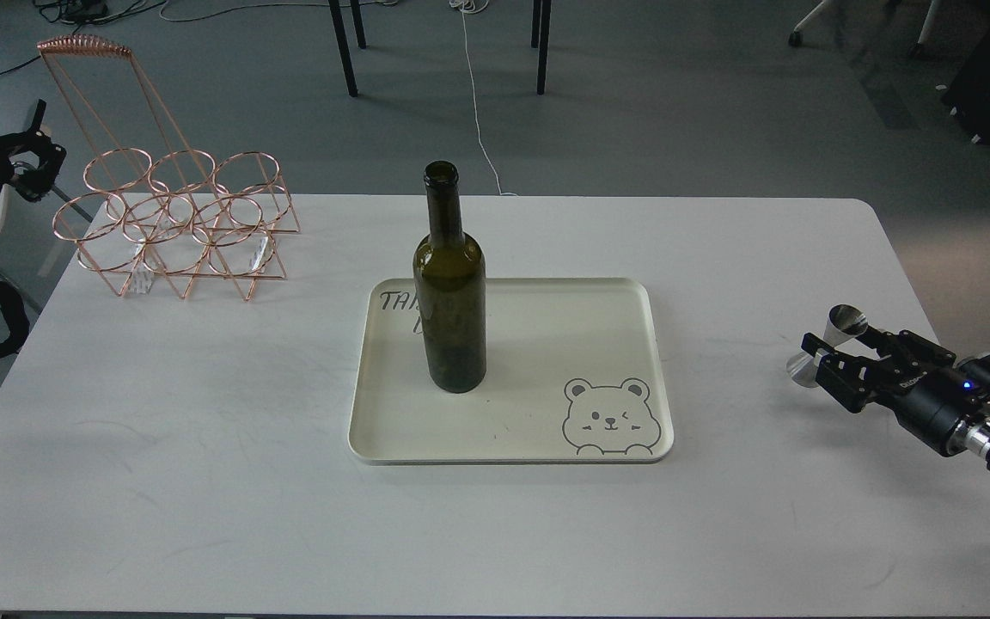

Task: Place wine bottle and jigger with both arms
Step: 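Set the jigger on the table and open the right gripper, then move the left gripper from the wine rack toward the green wine bottle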

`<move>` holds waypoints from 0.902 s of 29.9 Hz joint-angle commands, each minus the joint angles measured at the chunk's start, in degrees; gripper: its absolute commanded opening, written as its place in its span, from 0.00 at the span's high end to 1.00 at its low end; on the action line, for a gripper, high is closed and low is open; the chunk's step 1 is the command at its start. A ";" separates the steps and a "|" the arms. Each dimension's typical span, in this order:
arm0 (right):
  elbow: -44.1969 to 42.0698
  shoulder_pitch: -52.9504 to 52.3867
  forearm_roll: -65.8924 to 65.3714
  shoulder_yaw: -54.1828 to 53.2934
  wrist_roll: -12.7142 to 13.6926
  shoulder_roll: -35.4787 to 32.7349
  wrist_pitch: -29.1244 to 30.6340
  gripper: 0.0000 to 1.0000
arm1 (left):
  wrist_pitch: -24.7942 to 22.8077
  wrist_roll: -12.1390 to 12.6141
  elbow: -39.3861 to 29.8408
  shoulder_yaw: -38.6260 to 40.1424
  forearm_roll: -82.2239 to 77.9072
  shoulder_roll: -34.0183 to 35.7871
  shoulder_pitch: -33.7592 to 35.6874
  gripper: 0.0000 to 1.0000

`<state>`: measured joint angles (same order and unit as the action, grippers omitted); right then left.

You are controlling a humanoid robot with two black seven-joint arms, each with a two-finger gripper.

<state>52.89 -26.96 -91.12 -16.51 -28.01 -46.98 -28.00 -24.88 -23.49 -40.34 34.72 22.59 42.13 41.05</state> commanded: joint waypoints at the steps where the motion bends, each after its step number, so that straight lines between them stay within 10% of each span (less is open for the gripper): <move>1: 3.62 0.85 1.03 -0.10 0.01 -6.01 0.00 0.03 | -0.08 0.20 0.00 -0.09 -0.09 0.14 0.09 0.02; 14: 9.87 -10.73 39.85 -1.86 0.01 -13.32 0.00 0.03 | -0.34 0.55 0.09 -1.05 -0.26 0.58 0.00 0.02; 27: -0.23 -20.06 64.13 -10.63 0.01 5.04 12.77 0.01 | -1.31 0.72 0.62 -0.88 -2.63 -0.03 0.88 0.02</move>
<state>55.90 -46.60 -30.16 -23.80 -27.99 -45.67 -19.93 -26.61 -22.70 -39.65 33.69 20.20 42.49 41.80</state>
